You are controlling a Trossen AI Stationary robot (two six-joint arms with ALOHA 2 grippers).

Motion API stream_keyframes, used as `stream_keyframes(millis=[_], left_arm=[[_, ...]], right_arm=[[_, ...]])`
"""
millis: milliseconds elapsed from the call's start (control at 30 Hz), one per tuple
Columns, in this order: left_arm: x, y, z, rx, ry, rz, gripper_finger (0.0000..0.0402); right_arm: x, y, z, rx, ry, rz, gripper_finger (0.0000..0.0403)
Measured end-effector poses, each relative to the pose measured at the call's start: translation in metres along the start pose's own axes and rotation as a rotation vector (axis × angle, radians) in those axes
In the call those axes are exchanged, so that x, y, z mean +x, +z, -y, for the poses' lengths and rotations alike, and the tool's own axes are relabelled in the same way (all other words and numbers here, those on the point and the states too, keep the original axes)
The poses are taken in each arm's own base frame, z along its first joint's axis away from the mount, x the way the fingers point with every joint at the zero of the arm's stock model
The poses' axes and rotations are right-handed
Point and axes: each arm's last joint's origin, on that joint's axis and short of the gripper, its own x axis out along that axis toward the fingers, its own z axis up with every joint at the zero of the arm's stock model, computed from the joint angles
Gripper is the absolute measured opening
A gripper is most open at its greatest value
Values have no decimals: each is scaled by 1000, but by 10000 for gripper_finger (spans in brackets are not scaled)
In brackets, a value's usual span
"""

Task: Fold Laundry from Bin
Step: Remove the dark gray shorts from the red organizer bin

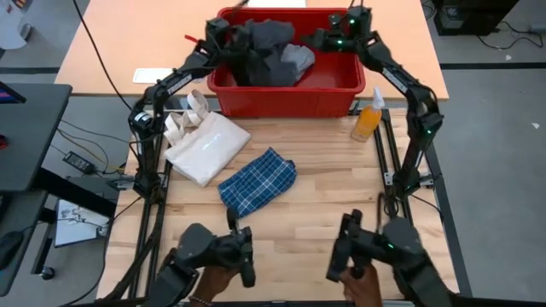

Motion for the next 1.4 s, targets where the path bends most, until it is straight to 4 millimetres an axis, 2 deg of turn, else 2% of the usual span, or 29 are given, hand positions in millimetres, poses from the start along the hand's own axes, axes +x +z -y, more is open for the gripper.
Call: stream_keyframes(millis=[200, 367, 467, 567, 733, 967, 1200, 1400], left_arm=[[-23, 50, 20, 23, -59, 7, 16], [-39, 81, 59, 89, -92, -59, 16], [-48, 88, 83, 86, -105, -80, 16], [-59, 85, 105, 57, -59, -157, 16], [-79, 74, 150, 161, 68, -345, 16], [-105, 59, 203, 183, 69, -556, 26], [-125, 42, 234, 216, 125, -767, 23], [-121, 35, 250, 208, 111, -799, 27]], right_arm=[[-36, -1, -37, -54, 62, -84, 396], [-50, -13, -55, -64, 75, -183, 396], [-59, -22, -68, -110, 4, -205, 396], [-71, -28, -81, -165, -87, -198, 396], [-91, -34, -101, -220, -149, -183, 396], [-110, -44, -118, -204, -178, -218, 396], [-113, -57, -136, -139, -211, -231, 396], [-106, -69, -150, -63, -190, -254, 396]])
